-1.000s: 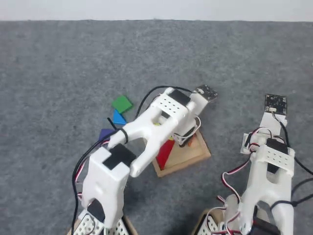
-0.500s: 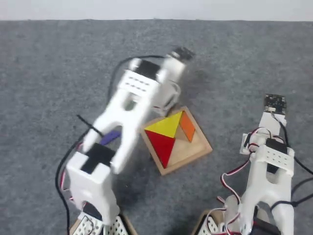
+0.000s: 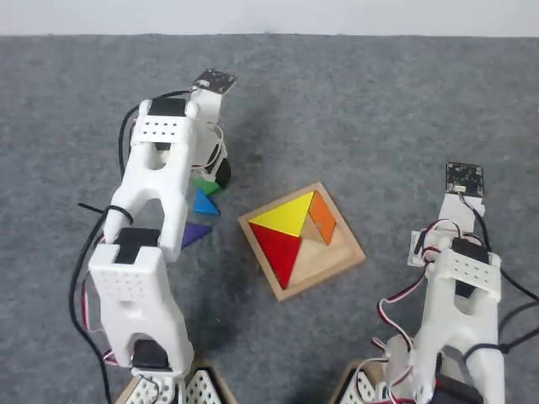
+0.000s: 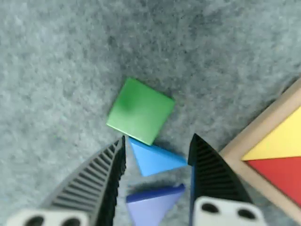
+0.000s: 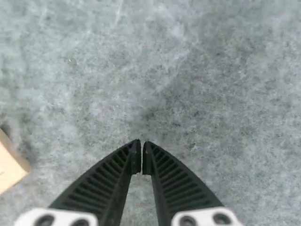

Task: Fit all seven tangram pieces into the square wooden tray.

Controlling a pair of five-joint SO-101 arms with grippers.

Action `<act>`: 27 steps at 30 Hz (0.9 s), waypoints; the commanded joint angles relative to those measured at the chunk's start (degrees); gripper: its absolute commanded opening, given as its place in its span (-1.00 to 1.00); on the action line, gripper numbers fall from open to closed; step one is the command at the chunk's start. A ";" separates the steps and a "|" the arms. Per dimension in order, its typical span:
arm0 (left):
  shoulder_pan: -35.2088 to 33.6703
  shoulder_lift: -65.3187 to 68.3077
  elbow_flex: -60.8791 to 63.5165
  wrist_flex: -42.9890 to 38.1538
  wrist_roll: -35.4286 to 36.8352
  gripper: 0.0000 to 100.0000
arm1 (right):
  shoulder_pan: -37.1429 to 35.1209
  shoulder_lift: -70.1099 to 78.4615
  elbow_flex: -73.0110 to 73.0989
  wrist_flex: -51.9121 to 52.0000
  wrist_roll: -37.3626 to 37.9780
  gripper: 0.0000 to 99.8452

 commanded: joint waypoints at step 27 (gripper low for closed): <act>-2.20 26.20 -27.91 9.76 -14.42 -0.57 | -0.48 -0.13 -0.44 -0.75 -0.09 -0.95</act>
